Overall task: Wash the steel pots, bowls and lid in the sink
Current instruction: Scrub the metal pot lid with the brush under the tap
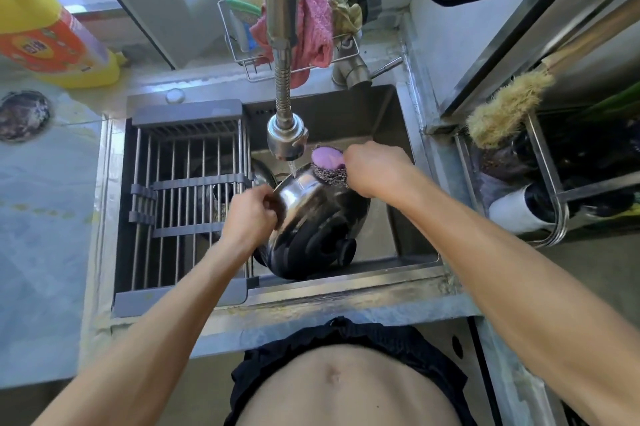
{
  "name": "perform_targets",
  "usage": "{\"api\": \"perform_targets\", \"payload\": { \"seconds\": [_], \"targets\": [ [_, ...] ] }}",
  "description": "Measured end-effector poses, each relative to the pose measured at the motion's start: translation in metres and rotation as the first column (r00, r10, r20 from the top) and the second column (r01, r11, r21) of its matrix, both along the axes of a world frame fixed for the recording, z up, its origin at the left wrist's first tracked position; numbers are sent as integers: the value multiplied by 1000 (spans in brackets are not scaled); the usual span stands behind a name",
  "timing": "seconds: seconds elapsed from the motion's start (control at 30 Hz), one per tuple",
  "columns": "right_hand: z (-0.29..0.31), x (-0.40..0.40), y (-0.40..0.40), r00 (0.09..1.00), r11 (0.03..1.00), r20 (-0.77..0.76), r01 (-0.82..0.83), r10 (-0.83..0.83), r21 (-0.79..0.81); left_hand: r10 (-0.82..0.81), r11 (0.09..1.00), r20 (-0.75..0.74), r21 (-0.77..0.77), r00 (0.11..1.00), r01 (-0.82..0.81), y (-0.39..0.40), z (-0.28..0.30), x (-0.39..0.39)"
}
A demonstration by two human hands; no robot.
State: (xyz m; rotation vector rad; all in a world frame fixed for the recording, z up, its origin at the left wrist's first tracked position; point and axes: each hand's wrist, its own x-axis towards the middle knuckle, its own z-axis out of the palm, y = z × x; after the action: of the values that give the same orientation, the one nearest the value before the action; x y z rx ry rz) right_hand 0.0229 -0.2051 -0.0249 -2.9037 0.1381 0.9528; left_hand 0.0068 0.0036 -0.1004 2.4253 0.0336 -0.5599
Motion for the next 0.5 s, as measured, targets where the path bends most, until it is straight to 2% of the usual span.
{"api": "perform_targets", "payload": {
  "seconds": [0.13,0.27,0.37,0.5],
  "targets": [
    [4,0,22,994,994,9,-106,106,21,-6,997,61,-77,998,11,-30,-1,21],
    [0,9,14,997,997,14,-79,78,16,62,992,30,-111,998,-58,-13,-3,6],
    [-3,9,4,1000,1000,12,-16,16,9,6,999,-11,-44,1000,-6,16,-6,-7],
    [-1,6,16,998,998,31,-52,51,26,-81,991,3,104,997,80,1,-8,13]
  ]
}}
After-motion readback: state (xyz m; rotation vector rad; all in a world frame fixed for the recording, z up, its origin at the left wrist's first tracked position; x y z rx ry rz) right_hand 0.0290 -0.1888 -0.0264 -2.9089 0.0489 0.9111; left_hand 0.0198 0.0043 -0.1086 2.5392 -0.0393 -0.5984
